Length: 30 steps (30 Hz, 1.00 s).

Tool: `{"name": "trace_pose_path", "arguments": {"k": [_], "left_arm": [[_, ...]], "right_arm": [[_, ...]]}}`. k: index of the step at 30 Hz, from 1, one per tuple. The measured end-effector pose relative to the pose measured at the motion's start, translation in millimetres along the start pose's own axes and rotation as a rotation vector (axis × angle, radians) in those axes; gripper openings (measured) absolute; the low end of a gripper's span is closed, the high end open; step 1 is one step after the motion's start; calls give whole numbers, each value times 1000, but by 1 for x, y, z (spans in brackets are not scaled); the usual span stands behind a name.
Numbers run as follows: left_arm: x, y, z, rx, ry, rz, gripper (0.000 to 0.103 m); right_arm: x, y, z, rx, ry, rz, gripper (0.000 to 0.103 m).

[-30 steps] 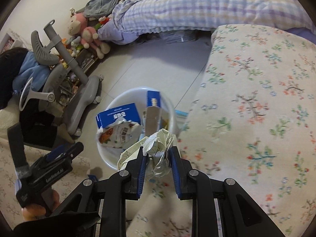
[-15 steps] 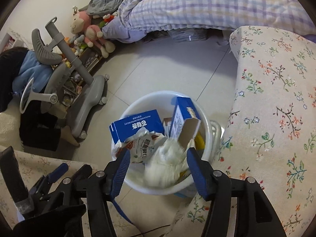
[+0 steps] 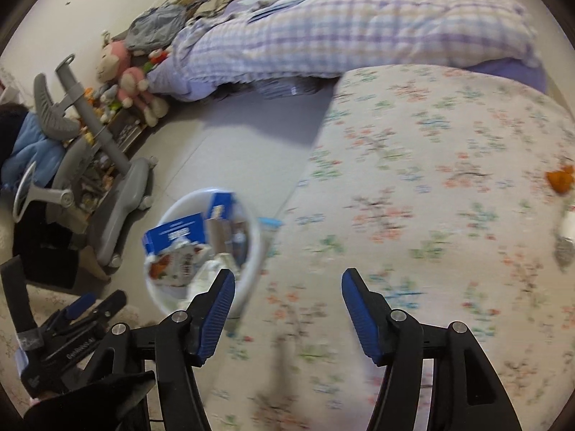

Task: Collect trash
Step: 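Move the left tool to the orange peel while the right tool approaches the white bottle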

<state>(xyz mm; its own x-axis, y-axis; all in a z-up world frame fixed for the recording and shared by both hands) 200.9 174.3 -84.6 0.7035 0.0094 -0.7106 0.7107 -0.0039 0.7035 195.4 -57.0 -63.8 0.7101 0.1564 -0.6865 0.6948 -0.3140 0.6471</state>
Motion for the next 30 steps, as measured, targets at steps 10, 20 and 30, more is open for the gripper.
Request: {"name": "trace_pose_path", "arguments": {"k": [10, 20, 30], "left_arm": [[-8, 8, 53, 26, -69, 2, 87], [-11, 14, 107, 55, -106, -3, 87], [-8, 15, 152, 76, -133, -17, 87]], "right_arm": [[-38, 15, 119, 120, -224, 64, 64], [-60, 30, 220, 262, -348, 112, 64], [-50, 40, 275, 376, -361, 115, 64]]}}
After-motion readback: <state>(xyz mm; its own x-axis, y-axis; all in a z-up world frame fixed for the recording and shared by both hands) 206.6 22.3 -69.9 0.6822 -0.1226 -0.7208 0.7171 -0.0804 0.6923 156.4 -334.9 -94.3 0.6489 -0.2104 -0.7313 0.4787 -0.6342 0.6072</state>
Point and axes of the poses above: each gripper's, at about its wrist camera, not at the fingertips, and x roughly the way its jaws point, z to its right, y to its top, the point moved 4 cm from there along x, roughly the way its jaws point, and after that the axes turned 15 degrees about z, right-handed, at the moved point
